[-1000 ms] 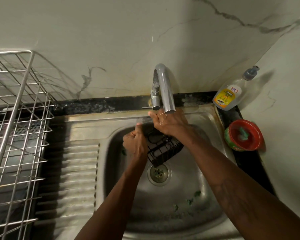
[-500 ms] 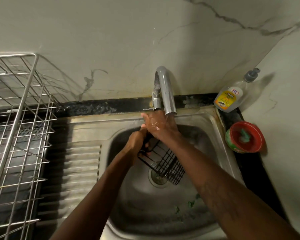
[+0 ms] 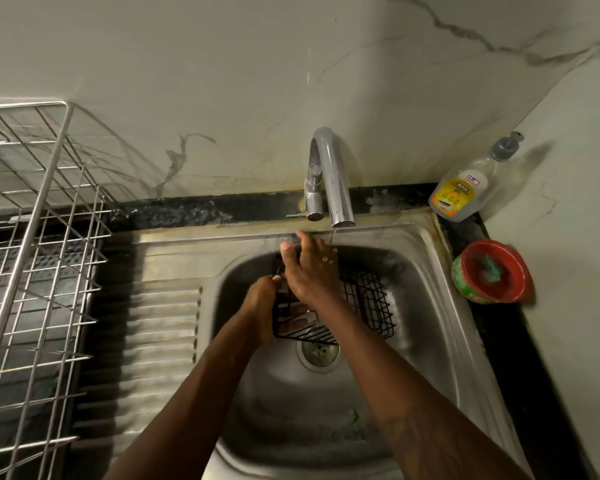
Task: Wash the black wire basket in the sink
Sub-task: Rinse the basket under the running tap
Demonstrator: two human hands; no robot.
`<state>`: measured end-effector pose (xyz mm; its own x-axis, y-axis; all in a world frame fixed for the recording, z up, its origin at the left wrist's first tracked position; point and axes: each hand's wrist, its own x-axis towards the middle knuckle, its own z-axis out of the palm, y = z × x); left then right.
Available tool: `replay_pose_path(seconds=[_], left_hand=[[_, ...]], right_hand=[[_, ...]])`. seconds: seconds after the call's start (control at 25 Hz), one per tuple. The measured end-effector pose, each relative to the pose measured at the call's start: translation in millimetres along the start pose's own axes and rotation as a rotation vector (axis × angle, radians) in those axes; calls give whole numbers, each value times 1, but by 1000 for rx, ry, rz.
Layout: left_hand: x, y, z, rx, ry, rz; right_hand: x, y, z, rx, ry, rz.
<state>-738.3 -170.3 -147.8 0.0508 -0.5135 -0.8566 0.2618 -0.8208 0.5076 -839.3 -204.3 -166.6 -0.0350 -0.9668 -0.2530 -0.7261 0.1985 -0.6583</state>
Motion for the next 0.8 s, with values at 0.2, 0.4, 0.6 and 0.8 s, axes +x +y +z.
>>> replay_pose_path(seconds=[0.2, 0.4, 0.6, 0.8], left_hand=[[15, -3, 4, -217, 299, -10], [15, -19, 13, -235, 475, -24], [22, -13, 2, -306, 463, -24], [23, -1, -3, -305, 530, -17]], right_hand=[[-19, -3, 4, 86, 7, 13], [-28, 0, 15, 85, 0, 352], [23, 55, 5, 89, 15, 735], [34, 77, 8, 99, -36, 900]])
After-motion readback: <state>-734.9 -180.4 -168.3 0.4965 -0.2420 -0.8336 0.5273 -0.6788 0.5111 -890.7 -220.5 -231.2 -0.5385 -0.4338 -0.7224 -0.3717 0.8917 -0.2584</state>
